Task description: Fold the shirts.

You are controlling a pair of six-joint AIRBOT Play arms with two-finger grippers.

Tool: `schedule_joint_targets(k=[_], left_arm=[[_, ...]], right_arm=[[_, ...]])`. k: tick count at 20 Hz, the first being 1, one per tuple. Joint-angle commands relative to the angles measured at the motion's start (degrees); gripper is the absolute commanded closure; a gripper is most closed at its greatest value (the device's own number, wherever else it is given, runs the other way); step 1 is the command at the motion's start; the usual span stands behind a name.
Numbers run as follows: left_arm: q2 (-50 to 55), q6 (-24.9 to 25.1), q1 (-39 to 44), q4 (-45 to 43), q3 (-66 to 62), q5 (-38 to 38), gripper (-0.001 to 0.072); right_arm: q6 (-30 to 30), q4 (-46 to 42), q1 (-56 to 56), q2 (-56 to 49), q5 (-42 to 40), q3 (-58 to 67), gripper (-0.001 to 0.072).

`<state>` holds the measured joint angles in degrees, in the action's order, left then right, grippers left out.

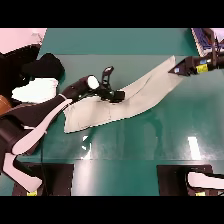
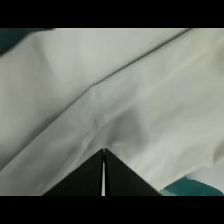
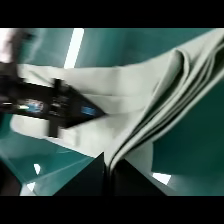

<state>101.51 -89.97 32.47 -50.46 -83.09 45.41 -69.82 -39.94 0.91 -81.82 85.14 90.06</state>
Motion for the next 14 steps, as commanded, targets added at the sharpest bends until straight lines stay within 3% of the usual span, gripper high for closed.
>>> schedule_joint_targets(k=[1, 8, 11, 14], left_arm=[[4.5, -0.1, 2.6, 0.3, -5.1, 2.1, 0.0683], [4.6, -0.2, 1.9, -3.2, -5.1, 5.3, 0.0684], [-0.4, 0.0, -2.5, -5.2, -5.1, 8.2, 0.0684], [-9.8, -0.1, -10.2, -14.1, -5.1, 13.1, 0.0683]], right_arm=[[-1.3, 4.5, 5.6, 1.7, -0.1, 4.9, 0.0701], [-1.9, 4.5, 12.9, 1.7, -1.8, 8.1, 0.0701], [-1.9, 4.5, 16.5, 1.6, -3.2, 8.1, 0.0700], [-1.9, 4.5, 23.6, 1.2, -7.4, 8.1, 0.0700]])
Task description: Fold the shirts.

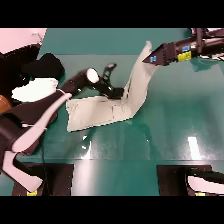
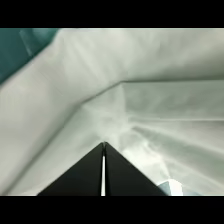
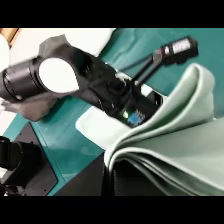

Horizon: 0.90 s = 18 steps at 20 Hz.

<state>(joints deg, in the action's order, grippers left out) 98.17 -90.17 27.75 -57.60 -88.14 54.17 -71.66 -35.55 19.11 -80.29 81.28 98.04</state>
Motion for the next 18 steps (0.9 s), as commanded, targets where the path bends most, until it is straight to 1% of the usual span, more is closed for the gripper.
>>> schedule_joint_targets(k=[1, 3, 5, 6, 8, 9, 10, 11, 12, 13, 14, 15, 18], left_arm=[[-10.2, 0.1, -8.8, -9.8, -0.1, 6.0, 0.0683], [-17.3, 0.2, -15.4, -13.1, -0.1, 8.2, 0.0683], [-23.4, 0.2, -21.3, -15.1, -0.1, 9.1, 0.0683], [-25.9, 0.2, -23.8, -15.9, -0.1, 9.5, 0.0683], [-29.6, 0.2, -27.8, -16.1, -0.1, 10.7, 0.0683], [-30.6, 0.2, -29.1, -16.1, -0.1, 11.5, 0.0682], [-31.5, 0.2, -30.1, -16.1, -0.1, 12.4, 0.0682], [-32.0, 0.2, -30.7, -16.2, -0.1, 13.2, 0.0683], [-32.2, 0.3, -30.8, -16.4, -0.1, 14.1, 0.0683], [-32.2, 0.7, -30.8, -16.4, -0.1, 15.0, 0.0683], [-32.2, 0.7, -30.8, -16.4, -0.1, 16.0, 0.0682], [-32.2, 0.7, -30.8, -16.4, -0.1, 16.7, 0.0682], [-32.2, 0.9, -30.7, -16.3, -0.1, 18.5, 0.0682]], right_arm=[[0.0, 0.1, 8.3, -1.0, -5.2, 0.1, 0.0700], [0.2, 0.1, 15.6, -3.9, -9.1, 0.1, 0.0699], [0.3, 0.1, 23.6, -8.2, -15.0, 0.2, 0.0695], [2.1, 0.0, 27.4, -10.7, -18.4, 0.2, 0.0666], [8.2, 0.0, 33.4, -14.7, -24.3, 0.2, 0.0402], [10.6, -0.4, 35.5, -16.2, -26.4, 0.2, 0.0256], [11.1, -0.5, 36.4, -17.2, -26.4, 0.2, 0.0172], [11.2, -0.7, 36.5, -17.9, -24.2, 0.2, 0.0180], [10.3, -1.7, 35.5, -18.0, -21.1, 0.2, 0.0228], [7.7, -4.2, 33.9, -17.7, -17.9, 0.1, 0.0264], [6.0, -7.9, 31.8, -17.2, -14.4, 0.0, 0.0265], [5.6, -10.9, 29.0, -16.2, -11.6, -0.9, 0.0265], [3.5, -15.1, 19.0, -9.9, -11.3, -11.0, 0.0265]])
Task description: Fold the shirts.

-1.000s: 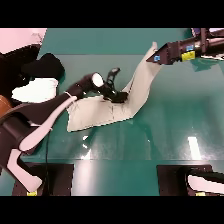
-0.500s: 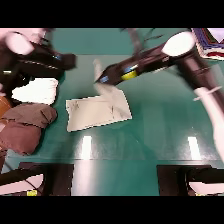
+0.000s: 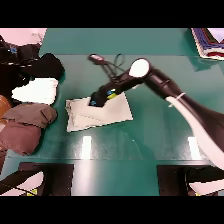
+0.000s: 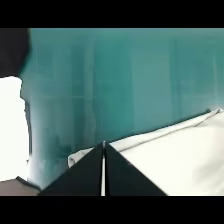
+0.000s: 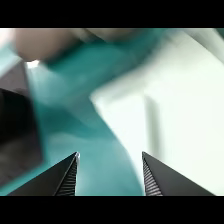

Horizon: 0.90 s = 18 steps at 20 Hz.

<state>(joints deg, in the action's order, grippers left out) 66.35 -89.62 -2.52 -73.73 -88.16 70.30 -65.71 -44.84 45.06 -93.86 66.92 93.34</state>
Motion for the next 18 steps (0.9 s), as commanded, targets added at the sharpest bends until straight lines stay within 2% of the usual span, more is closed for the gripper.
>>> schedule_joint_targets(k=[1, 3, 5, 8, 13, 14, 16, 17, 18], left_arm=[[-0.4, 0.7, -0.3, -0.2, 0.0, 2.7, 0.0682], [-0.4, 0.7, -0.3, 0.4, 0.0, 2.7, 0.0682], [-0.3, 0.7, -0.3, 1.9, 0.0, 2.3, 0.0683], [-0.2, 0.7, -0.3, 3.1, 0.4, 1.7, 0.0682], [-0.2, 0.7, -0.3, 3.2, 0.4, 1.7, 0.0683], [-0.2, 0.7, -0.3, 3.3, 0.4, 1.7, 0.0682], [-0.2, 0.7, -0.3, 3.5, 0.4, 1.7, 0.0683], [-0.2, 0.7, -0.3, 3.8, 0.4, 1.8, 0.0683], [-0.2, 0.7, -0.3, 4.4, 0.4, 1.9, 0.0682]], right_arm=[[-3.5, -7.0, -11.0, 6.2, 3.0, -11.0, 0.0265], [-4.4, -7.4, -18.7, 9.6, 1.3, -20.2, 0.0254], [-4.8, -6.0, -24.9, 10.2, 0.1, -26.7, 0.0072], [-4.6, 0.0, -28.0, 5.7, 0.1, -29.4, 0.0079], [-2.6, 8.3, -21.5, -6.2, 0.1, -21.7, 0.0088], [-2.6, 8.8, -19.7, -8.6, 0.4, -19.0, 0.0141], [-2.6, 9.2, -16.8, -12.3, 1.2, -14.1, 0.0190], [-2.6, 9.2, -15.4, -13.6, 1.2, -12.2, 0.0349], [-2.6, 9.2, -14.5, -14.3, 1.0, -10.6, 0.0453]])
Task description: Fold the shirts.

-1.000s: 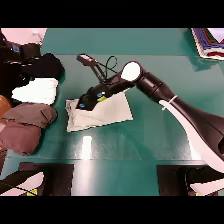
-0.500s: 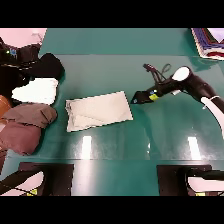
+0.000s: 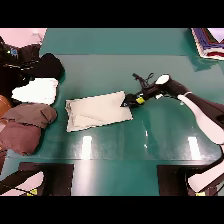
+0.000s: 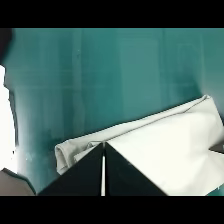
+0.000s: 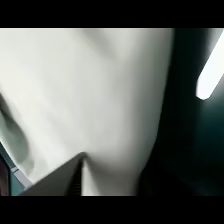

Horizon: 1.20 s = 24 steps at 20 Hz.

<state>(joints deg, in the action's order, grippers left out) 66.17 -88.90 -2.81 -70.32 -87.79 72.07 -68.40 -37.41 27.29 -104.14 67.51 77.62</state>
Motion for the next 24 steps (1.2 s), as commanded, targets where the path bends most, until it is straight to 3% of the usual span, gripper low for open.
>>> schedule_joint_targets(k=[1, 2, 3, 9, 12, 17, 21, 24], left_arm=[[0.0, 0.3, 0.0, 1.9, 0.0, 0.1, 0.0683], [0.0, 0.9, 0.0, 2.4, 0.0, 0.1, 0.0683], [0.0, 0.9, 0.5, 2.1, 0.0, 0.1, 0.0684], [0.0, 0.9, 10.1, 1.3, 0.0, -2.1, 0.0683], [0.0, 0.9, 13.0, 1.3, 0.0, -2.7, 0.0683], [0.0, 0.2, 13.8, 2.0, 0.0, -3.8, 0.0683], [0.0, -1.1, 13.8, 2.1, 0.0, -5.7, 0.0683], [0.0, -1.1, 13.8, 2.1, 0.0, -5.9, 0.0683]], right_arm=[[0.2, 1.6, 3.9, -4.4, 0.4, 6.2, 0.0565], [0.9, 1.6, 4.1, -4.4, 0.4, 7.1, 0.0676], [1.2, 1.6, 3.9, -4.2, 0.4, 7.8, 0.0700], [1.2, 1.2, -8.7, 8.8, -4.3, 1.2, 0.0700], [1.1, -1.0, -23.4, 19.9, -6.1, -6.4, 0.0701], [-5.3, -16.5, -52.0, 34.6, -7.9, -14.6, 0.0701], [-7.2, -16.7, -72.4, 40.7, -11.9, -21.5, 0.0701], [-7.2, -16.9, -79.9, 41.6, -12.3, -25.4, 0.0701]])
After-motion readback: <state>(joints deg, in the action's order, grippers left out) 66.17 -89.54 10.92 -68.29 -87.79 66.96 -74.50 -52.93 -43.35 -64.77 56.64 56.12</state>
